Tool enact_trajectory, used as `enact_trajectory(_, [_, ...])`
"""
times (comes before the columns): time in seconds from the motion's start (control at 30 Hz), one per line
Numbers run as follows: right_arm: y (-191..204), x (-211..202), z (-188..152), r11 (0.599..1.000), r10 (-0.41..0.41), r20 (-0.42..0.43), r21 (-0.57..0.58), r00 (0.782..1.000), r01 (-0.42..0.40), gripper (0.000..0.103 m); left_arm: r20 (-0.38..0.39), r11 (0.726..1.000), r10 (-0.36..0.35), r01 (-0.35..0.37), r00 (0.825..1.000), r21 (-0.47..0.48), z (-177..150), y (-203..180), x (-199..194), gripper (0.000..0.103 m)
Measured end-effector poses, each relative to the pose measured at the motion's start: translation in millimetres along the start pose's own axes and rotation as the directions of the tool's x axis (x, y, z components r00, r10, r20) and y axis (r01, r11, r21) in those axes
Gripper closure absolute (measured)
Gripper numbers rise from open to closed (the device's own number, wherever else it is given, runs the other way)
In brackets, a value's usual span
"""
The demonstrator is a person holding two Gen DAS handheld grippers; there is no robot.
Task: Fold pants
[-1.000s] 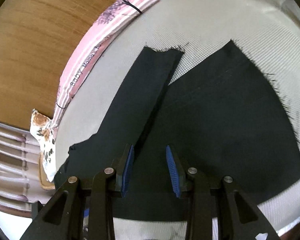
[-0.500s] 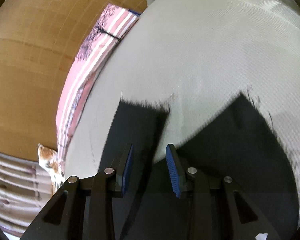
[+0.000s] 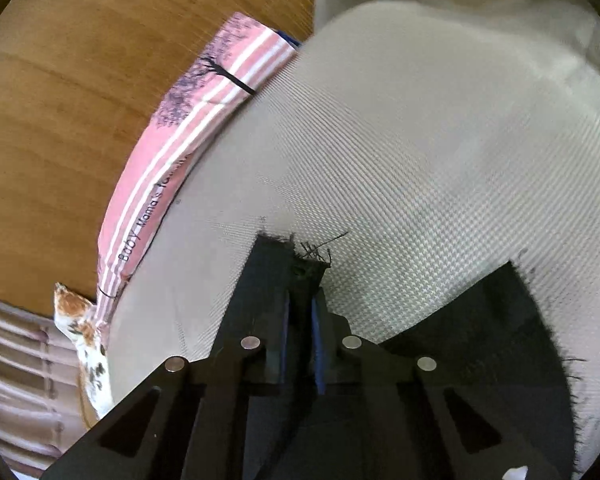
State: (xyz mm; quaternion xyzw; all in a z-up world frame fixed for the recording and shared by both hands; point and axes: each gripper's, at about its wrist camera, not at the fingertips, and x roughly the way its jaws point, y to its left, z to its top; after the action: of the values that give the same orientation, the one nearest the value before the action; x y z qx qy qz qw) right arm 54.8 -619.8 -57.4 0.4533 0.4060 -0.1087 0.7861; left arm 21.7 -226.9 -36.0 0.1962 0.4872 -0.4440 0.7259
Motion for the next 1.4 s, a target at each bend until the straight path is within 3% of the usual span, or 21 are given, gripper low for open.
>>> enact_trajectory(0.43, [8.8,-78.4,-14.0,0.991,-0.108,0.101,-0.068,0.989,0.115,0.095,0.055,1.000,-0.001,0.000,0.999,0.018,4.8,-2.9,-16.9,0.090])
enact_trajectory(0.57, [-21.3,-101.8,-38.6,0.992,-0.126,0.109,-0.015,0.986,0.128,0.095,0.044,0.999,-0.007,0.005,0.999,0.049,2.7,-6.5,-15.6,0.091])
enact_trajectory(0.77, [-75.2,-97.7,-73.1,0.984,-0.158,0.054,0.098,0.986,0.152,0.093,0.015,0.994,0.005,-0.007,1.000,0.112,-1.7,-13.7,-9.6,0.091])
enact_trajectory(1.07, [-102.6,-92.1,-83.4,0.979,-0.070,0.048,0.196,0.996,0.059,0.091,0.011,0.991,0.017,-0.019,1.000,0.131,-2.9,-16.0,-7.7,0.091])
enact_trajectory(1.13, [-105.4,-91.2,-81.1,0.975,-0.074,0.051,0.214,0.996,0.062,0.080,0.013,0.991,0.019,-0.021,1.000,0.131,-2.4,-16.4,-7.7,0.091])
enact_trajectory(1.2, [-106.7,-87.0,-77.4,0.972,-0.060,0.049,0.229,0.997,0.047,0.080,0.013,0.992,0.019,-0.020,1.000,0.128,-2.8,-16.8,-7.5,0.091])
enact_trajectory(1.27, [-102.4,-85.9,-73.4,0.975,-0.063,0.064,0.218,0.996,0.047,0.081,0.011,0.992,0.019,-0.020,1.000,0.126,-3.1,-16.4,-6.9,0.091])
enact_trajectory(1.33, [-95.4,-84.8,-68.5,0.982,-0.055,0.065,0.185,0.996,0.042,0.096,0.011,0.992,0.019,-0.020,1.000,0.125,-3.5,-16.0,-7.2,0.091])
enact_trajectory(1.4, [-88.3,-89.5,-64.7,0.985,-0.042,0.089,0.168,0.995,0.026,0.097,0.011,0.992,0.018,-0.019,1.000,0.124,-4.1,-15.9,-7.5,0.091])
